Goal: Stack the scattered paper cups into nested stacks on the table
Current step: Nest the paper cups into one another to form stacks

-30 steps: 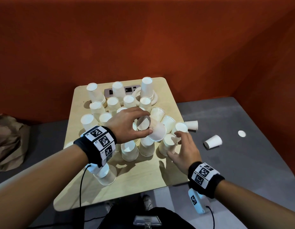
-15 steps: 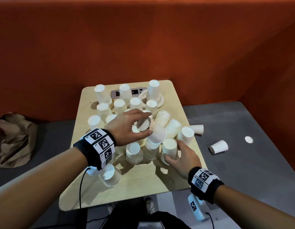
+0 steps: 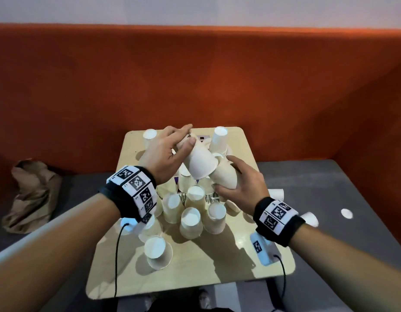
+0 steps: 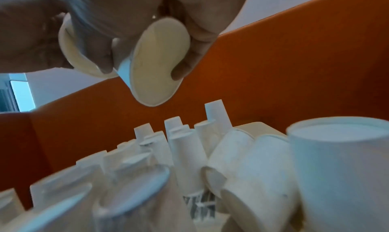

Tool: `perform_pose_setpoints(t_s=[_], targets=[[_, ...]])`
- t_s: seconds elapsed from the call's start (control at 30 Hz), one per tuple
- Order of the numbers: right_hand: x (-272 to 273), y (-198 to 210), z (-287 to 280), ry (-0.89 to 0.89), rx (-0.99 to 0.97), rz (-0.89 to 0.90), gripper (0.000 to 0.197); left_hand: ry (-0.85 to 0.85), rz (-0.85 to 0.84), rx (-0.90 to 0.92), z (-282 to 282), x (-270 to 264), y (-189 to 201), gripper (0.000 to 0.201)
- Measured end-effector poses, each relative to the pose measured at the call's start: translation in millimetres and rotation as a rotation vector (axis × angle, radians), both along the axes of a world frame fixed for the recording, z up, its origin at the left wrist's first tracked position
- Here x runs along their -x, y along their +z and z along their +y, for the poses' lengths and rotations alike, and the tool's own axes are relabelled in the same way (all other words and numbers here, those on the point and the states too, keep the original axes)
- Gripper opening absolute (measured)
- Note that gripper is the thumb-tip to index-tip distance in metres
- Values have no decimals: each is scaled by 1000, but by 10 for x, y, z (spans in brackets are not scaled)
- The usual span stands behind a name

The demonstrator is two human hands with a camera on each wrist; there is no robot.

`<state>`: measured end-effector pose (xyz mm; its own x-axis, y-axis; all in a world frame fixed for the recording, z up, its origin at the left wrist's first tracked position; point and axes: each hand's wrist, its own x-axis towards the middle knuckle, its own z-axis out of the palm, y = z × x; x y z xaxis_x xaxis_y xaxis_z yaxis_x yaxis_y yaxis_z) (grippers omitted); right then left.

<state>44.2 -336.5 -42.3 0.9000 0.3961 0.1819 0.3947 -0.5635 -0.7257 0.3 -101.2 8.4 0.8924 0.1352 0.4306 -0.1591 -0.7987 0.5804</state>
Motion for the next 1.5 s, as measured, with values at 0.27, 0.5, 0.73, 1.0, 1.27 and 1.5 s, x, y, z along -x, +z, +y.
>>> perform_pose_setpoints(t_s=[0.27, 0.5, 0.73, 1.0, 1.27, 1.5], targets=[[-134, 114, 508, 99, 193, -107, 84, 154, 23, 188, 286, 22, 48, 44], [-184, 234, 987, 106, -44, -88, 99, 112, 154, 301, 402, -11, 69, 68], [-143, 229, 1347, 168, -203, -21, 97, 118, 252, 868, 595, -171, 78, 108], [-385, 200, 1622, 162, -68, 90, 77, 148, 204, 837, 1144, -418, 102, 88], [-626, 126, 1809, 97, -76, 62, 74, 88, 213, 524, 1256, -637, 32, 93], [-834, 334, 1974, 58, -38, -54, 68, -66, 306, 256, 1234, -841, 4, 81]])
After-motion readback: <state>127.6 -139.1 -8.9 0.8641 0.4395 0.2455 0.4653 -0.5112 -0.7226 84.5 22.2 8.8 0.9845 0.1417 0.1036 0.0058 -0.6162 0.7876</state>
